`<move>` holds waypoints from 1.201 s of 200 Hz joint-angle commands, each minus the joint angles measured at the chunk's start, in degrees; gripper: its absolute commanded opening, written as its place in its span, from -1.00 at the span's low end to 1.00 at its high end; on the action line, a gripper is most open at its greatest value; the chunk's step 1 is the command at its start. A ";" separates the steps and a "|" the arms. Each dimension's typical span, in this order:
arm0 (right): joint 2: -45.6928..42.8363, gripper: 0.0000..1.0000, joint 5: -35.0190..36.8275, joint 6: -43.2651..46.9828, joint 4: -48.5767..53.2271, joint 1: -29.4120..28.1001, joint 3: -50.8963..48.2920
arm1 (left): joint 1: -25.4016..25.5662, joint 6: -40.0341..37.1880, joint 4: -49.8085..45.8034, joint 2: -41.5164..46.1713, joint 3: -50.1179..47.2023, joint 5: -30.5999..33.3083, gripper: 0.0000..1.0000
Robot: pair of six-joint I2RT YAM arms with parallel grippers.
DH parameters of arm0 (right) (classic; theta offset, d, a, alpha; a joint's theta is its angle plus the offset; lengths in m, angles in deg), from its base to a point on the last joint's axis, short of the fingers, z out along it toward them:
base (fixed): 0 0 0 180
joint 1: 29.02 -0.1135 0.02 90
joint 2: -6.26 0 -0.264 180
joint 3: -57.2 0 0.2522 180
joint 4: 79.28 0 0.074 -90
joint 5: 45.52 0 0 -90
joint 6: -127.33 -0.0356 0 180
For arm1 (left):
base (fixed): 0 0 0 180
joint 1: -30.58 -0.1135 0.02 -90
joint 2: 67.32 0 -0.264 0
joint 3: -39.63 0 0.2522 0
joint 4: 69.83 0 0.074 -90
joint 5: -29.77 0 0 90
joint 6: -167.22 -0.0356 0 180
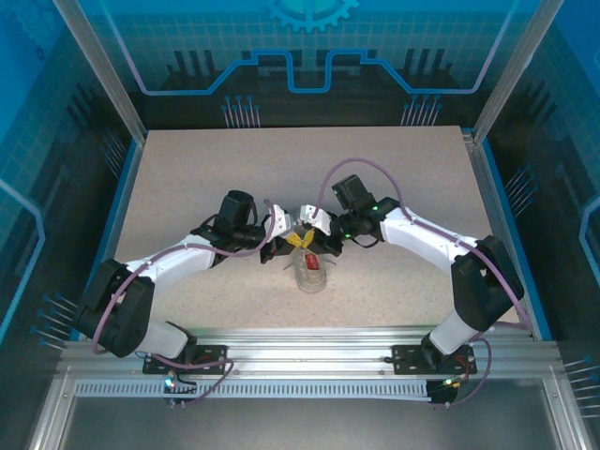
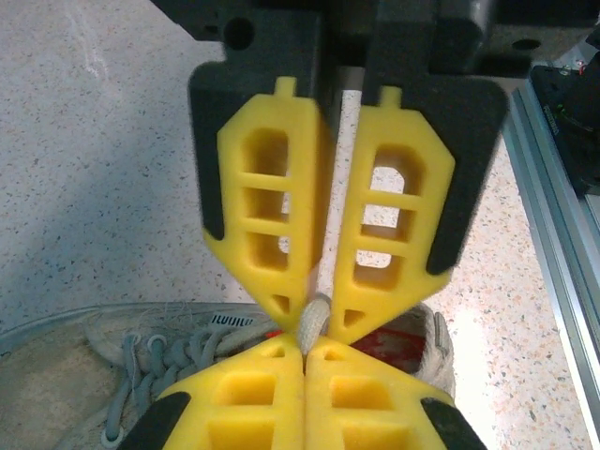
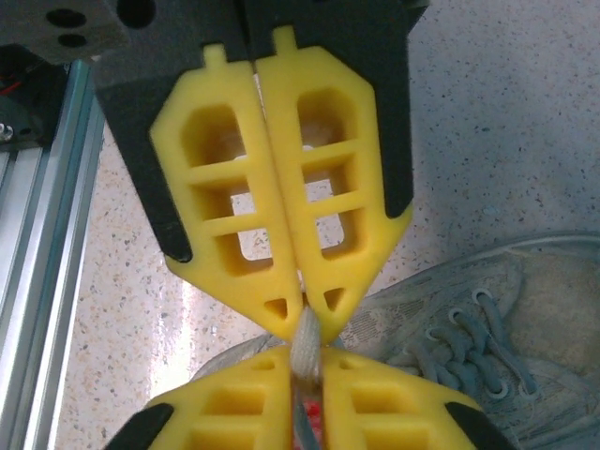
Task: Tie the shoes
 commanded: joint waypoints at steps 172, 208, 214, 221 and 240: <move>5.69 -0.64 0.36 -7.40 -0.85 1.24 1.92 | -1.01 0.65 4.33 3.70 -4.16 -4.61 -1.00; 6.90 -0.67 1.45 -5.82 -1.44 1.26 1.23 | -2.19 1.00 4.34 2.59 -3.50 -6.68 -1.00; 7.03 -0.69 1.47 -5.82 -1.61 1.16 1.18 | -2.34 1.13 4.40 2.38 -3.39 -6.90 -1.00; 7.20 -0.70 1.48 -5.86 -1.77 1.19 1.09 | -2.47 1.37 4.69 2.20 -3.37 -7.17 -1.00; 7.10 -0.74 1.53 -6.00 -2.61 0.81 0.58 | -2.66 1.84 5.24 1.67 -3.15 -7.65 -1.00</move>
